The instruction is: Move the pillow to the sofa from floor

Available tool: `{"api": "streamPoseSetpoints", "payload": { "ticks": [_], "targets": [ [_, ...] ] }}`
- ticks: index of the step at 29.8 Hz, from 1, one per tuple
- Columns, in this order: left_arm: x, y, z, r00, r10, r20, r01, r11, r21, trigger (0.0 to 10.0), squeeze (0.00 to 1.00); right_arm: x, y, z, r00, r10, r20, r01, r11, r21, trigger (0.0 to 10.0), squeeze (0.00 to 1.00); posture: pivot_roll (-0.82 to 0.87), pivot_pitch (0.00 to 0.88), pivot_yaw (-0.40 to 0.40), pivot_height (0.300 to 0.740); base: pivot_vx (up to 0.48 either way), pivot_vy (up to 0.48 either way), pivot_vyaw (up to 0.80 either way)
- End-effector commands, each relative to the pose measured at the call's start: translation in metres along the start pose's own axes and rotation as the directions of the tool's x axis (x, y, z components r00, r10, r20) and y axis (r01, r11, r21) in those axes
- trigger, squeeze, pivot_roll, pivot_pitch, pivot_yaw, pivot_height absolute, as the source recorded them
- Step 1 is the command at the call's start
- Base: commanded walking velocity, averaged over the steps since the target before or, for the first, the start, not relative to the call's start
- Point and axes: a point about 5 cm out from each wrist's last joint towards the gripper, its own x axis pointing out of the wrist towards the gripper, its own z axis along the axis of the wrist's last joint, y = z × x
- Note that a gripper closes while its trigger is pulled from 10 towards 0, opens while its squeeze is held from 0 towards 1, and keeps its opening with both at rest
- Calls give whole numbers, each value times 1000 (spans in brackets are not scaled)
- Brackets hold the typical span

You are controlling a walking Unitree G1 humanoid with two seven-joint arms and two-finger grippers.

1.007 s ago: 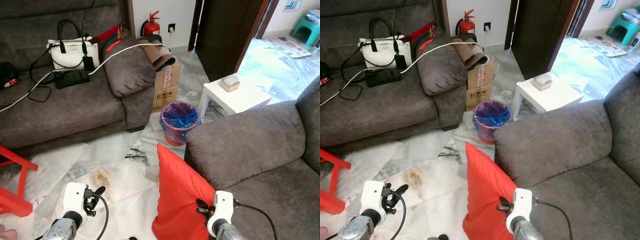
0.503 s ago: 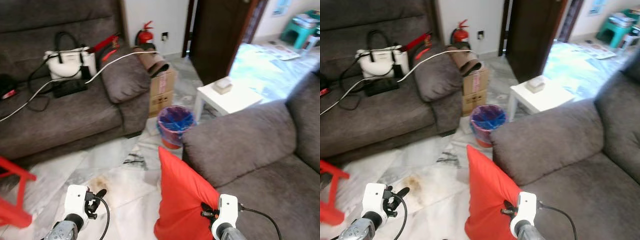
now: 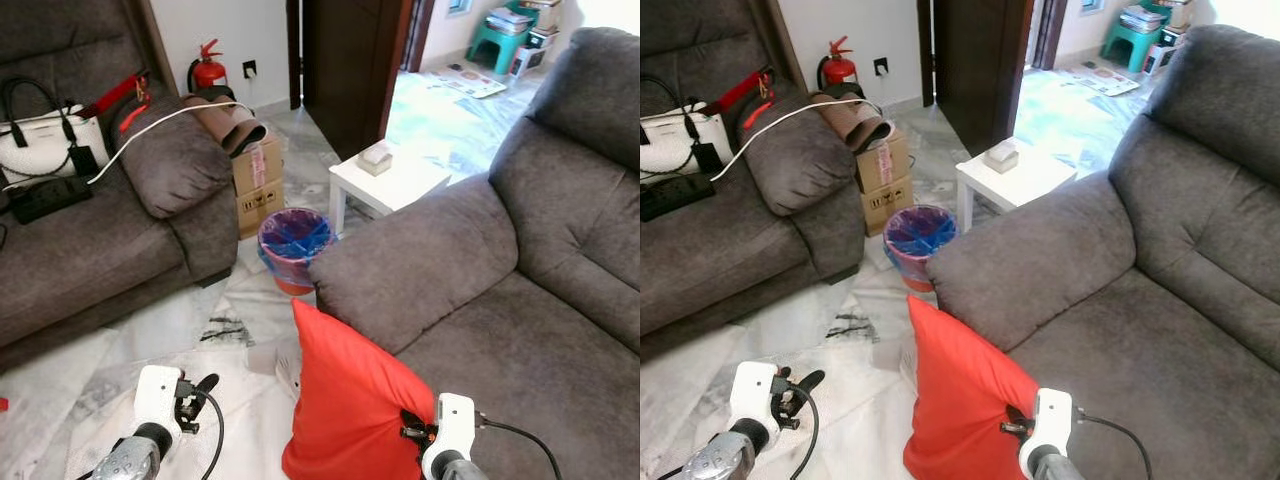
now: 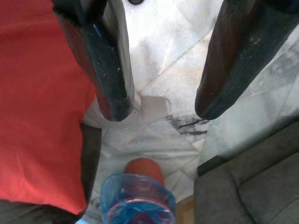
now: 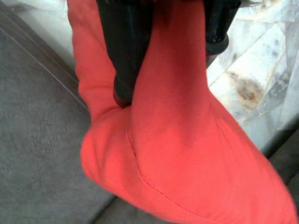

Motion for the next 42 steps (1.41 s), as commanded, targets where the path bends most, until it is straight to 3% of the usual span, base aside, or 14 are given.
{"api": "streamPoseSetpoints", "payload": {
  "ticks": [1, 42],
  "targets": [
    [-6, 0, -10, 999, 6, -32, -6, 1000, -5, 10000, 0, 3, 0, 21, 995, 8, 101, -8, 1000, -8, 10000, 0, 185, 123, -7, 740, 0, 0, 0],
    [-10, 2, -11, 999, 30, -12, -30, 999, -29, 10000, 0, 3, 2, 16, 997, 23, 79, -22, 1000, -19, 10000, 0, 186, 145, -23, 740, 0, 0, 0]
  ]
}}
